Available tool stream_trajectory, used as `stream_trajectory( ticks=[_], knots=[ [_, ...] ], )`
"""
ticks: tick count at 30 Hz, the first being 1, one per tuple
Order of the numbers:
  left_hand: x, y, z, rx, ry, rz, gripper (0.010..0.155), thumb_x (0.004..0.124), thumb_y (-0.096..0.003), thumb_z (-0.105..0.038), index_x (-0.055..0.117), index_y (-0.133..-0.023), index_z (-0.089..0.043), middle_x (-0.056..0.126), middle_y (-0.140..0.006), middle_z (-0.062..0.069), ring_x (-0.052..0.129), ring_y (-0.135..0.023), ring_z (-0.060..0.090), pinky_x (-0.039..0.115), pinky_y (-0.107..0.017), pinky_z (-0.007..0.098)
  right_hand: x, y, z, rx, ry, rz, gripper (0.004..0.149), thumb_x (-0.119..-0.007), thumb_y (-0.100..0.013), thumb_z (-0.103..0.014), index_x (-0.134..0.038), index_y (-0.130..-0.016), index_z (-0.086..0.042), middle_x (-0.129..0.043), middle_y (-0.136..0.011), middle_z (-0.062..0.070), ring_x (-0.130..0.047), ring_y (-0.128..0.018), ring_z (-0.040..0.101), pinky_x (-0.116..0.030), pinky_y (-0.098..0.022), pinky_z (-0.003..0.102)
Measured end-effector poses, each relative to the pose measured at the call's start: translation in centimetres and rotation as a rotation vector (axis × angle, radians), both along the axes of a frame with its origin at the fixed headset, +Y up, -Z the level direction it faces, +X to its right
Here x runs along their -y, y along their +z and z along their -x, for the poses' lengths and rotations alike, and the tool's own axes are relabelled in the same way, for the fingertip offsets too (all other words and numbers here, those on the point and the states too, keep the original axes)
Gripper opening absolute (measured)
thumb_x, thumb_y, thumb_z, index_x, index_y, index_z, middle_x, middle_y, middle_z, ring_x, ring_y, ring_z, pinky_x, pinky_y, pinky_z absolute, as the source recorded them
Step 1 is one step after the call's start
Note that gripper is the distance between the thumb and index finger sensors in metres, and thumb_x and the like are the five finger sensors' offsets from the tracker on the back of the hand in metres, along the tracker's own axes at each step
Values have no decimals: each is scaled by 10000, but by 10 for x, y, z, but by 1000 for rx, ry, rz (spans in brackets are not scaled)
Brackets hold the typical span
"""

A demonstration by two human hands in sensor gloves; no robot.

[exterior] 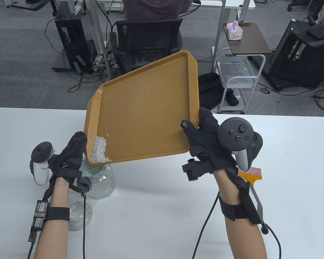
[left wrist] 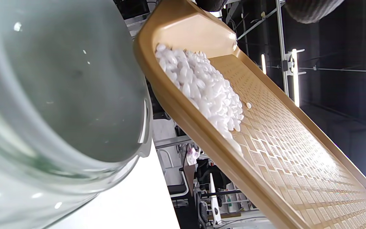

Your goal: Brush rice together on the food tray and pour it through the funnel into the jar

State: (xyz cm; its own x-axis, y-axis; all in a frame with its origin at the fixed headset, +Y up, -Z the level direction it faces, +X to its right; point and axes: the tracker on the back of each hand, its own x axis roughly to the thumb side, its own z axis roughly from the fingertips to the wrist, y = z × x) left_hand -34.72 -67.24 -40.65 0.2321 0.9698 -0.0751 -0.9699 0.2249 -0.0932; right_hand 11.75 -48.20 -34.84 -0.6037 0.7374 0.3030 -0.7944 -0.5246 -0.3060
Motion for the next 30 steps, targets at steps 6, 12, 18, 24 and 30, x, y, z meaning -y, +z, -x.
stream_trajectory(
  ticks=[6,12,18,24,30],
  knots=[
    [2,1,1,-1,22,4,800,592,-536,-663,337,-1147,-214,392,-1244,115,163,-1151,304,145,-760,622,-5,2,4,-4,11,-8,621,-864,-432,-350,-705,-856,75,-829,-770,273,-1056,-289,254,-962,-151,331],
    [6,1,-1,-2,36,8,800,597,-536,-657,337,-1145,-207,393,-1242,116,159,-1146,301,121,-760,601,-8,6,8,6,36,-28,618,-865,-430,-350,-714,-851,76,-838,-763,273,-1060,-286,252,-966,-149,331],
    [4,2,0,0,20,11,801,595,-536,-657,341,-1143,-199,415,-1236,114,170,-1141,298,108,-758,584,-11,9,10,-2,38,-35,618,-865,-431,-349,-712,-852,77,-834,-766,274,-1059,-289,256,-964,-152,333],
    [2,2,4,-2,-6,21,803,596,-536,-657,355,-1138,-183,445,-1227,130,195,-1138,315,112,-753,587,-15,12,16,-4,58,-54,618,-864,-431,-348,-711,-854,76,-833,-768,273,-1059,-292,257,-965,-155,337],
    [0,3,6,3,-11,29,802,592,-541,-654,352,-1138,-175,442,-1228,130,190,-1135,315,112,-753,591,-19,16,22,-7,76,-74,617,-862,-432,-346,-710,-855,77,-833,-767,274,-1060,-297,257,-967,-160,338]
  ],
)
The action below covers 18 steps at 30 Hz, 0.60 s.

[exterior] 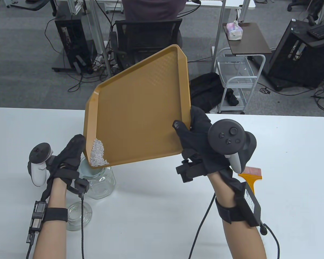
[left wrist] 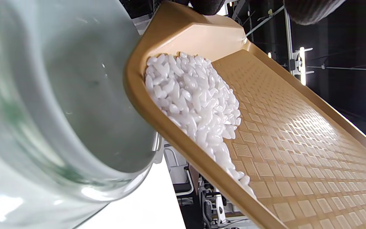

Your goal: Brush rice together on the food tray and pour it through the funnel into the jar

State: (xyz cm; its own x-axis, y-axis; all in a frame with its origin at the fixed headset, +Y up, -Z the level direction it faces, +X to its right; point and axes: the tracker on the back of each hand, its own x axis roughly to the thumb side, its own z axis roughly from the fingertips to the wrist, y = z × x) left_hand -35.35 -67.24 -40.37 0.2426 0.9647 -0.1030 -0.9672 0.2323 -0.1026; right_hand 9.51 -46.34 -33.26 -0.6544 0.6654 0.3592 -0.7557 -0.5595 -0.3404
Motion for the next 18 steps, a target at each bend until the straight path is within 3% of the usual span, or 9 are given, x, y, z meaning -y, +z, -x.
stream_trajectory(
  ticks=[18],
  knots=[
    [3,1,5,-9,31,-2,822,595,-535,-660,360,-1134,-149,464,-1220,158,217,-1124,348,156,-760,604,-13,7,18,-11,52,-47,615,-856,-435,-344,-705,-864,68,-826,-782,268,-1054,-315,265,-961,-178,350]
  ],
)
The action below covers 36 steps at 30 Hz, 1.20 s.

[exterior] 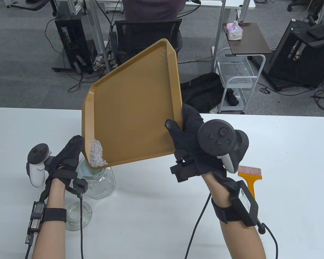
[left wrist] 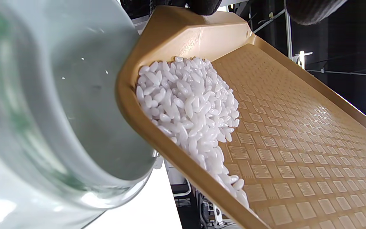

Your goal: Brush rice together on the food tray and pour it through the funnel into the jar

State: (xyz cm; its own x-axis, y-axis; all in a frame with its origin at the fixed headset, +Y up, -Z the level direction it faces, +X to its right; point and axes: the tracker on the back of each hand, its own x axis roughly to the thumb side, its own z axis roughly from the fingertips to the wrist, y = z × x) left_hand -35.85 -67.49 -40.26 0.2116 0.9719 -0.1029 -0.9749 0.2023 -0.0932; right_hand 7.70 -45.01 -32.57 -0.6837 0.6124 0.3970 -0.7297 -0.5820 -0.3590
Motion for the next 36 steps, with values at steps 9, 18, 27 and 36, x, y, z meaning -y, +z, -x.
stream_trajectory(
  ticks=[9,18,27,36],
  knots=[
    [-3,1,2,2,7,-12,824,588,-538,-666,354,-1135,-147,460,-1222,157,216,-1125,350,158,-759,605,-4,4,2,-6,1,-17,612,-856,-435,-344,-705,-867,62,-824,-787,264,-1053,-322,267,-960,-186,353],
    [-2,1,1,6,21,-9,826,586,-542,-665,340,-1135,-145,447,-1223,157,207,-1122,343,158,-763,596,-11,8,7,-2,19,-39,612,-855,-435,-346,-707,-868,60,-825,-788,263,-1052,-324,268,-960,-188,355],
    [-4,0,1,9,13,-8,829,581,-542,-670,335,-1137,-148,446,-1225,156,204,-1123,347,158,-760,601,-17,12,13,-1,39,-57,612,-854,-434,-346,-707,-868,59,-825,-788,262,-1053,-327,268,-961,-190,354],
    [-4,0,1,3,17,-6,831,584,-539,-669,340,-1136,-146,456,-1223,159,211,-1123,351,160,-758,604,-21,16,18,-9,56,-72,611,-854,-435,-346,-707,-869,58,-824,-791,262,-1053,-330,270,-961,-194,358]
  ],
)
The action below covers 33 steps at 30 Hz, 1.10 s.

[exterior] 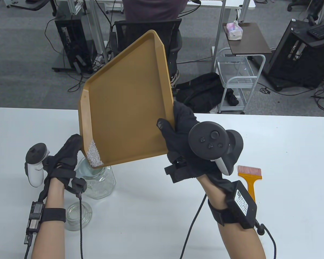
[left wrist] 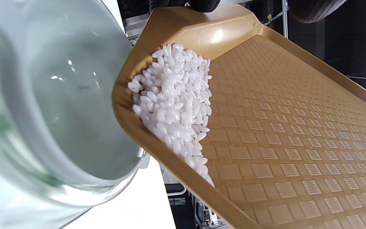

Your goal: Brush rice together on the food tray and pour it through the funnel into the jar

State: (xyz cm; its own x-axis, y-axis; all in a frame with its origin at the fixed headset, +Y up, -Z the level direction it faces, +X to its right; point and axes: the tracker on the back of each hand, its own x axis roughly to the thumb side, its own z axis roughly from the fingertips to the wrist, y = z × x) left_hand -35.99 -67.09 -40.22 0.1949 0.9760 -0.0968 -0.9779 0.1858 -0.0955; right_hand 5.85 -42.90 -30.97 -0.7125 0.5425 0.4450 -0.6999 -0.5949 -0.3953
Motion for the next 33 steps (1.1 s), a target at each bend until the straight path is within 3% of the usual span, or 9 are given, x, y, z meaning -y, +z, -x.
stream_trajectory(
  ticks=[33],
  knots=[
    [1,-1,-1,-4,7,2,834,579,-541,-674,321,-1136,-150,453,-1224,156,210,-1125,352,163,-759,606,-16,23,31,-12,78,-101,610,-846,-439,-349,-707,-872,58,-822,-792,265,-1054,-338,275,-963,-200,361]
  ],
)
